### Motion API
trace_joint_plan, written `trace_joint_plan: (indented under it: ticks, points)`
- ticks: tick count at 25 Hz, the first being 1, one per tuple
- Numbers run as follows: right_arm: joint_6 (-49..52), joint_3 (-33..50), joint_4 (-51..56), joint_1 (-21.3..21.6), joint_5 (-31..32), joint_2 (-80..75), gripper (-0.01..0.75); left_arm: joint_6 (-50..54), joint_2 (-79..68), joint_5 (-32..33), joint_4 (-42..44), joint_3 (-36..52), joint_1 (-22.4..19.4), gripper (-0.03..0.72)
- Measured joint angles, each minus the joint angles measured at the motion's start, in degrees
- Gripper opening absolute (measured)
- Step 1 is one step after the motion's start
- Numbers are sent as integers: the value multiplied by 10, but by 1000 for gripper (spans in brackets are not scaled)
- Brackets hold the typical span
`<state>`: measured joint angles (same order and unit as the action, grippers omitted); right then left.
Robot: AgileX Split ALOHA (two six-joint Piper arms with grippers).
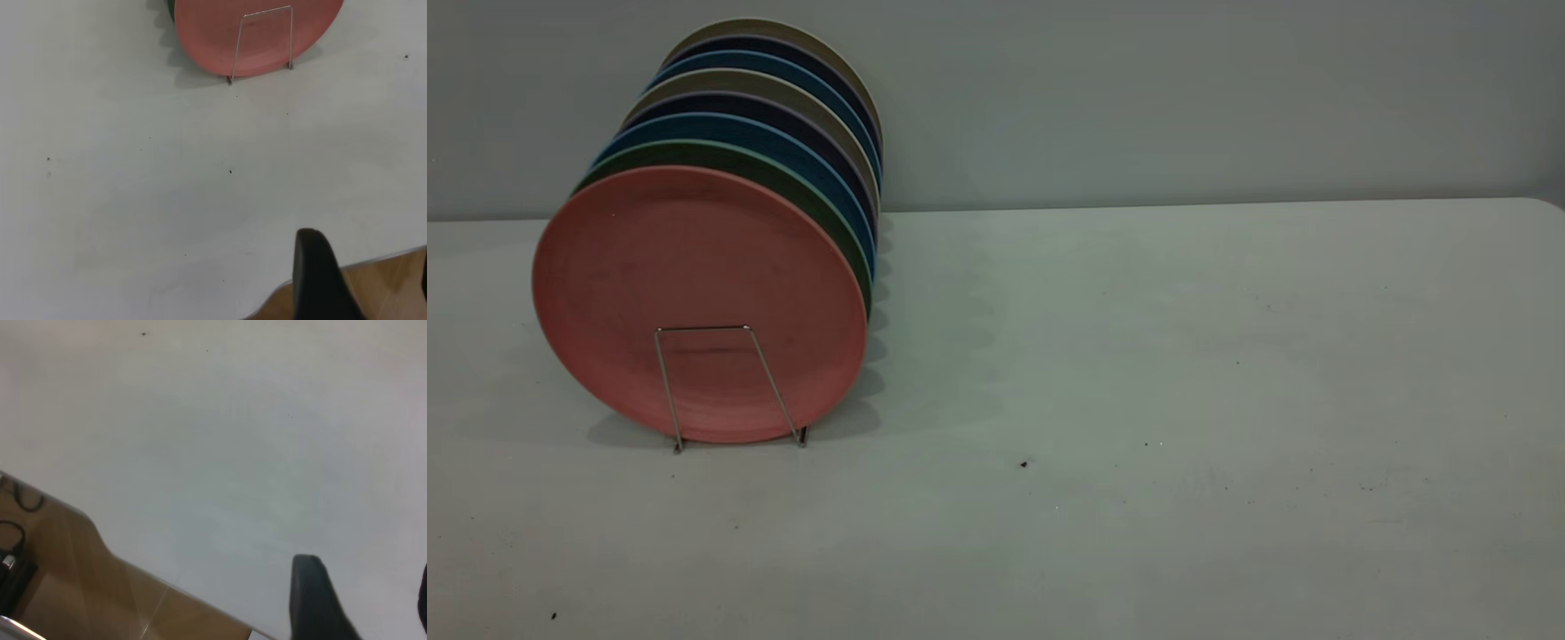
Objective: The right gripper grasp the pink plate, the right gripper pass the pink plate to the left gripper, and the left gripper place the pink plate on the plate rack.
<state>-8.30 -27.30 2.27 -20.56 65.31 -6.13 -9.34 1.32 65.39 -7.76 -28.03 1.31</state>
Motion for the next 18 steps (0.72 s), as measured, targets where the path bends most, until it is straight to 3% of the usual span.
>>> trace_joint_plan:
  ticks: [7, 14, 18]
  points:
    - [0, 0, 1, 5, 0, 1, 388, 0, 0, 0, 0, 0, 0, 404]
    - [0, 0, 4, 145, 0, 47, 388, 0, 0, 0, -1, 0, 0, 404]
    - [0, 0, 4, 190, 0, 71, 388, 0, 0, 0, -1, 0, 0, 404]
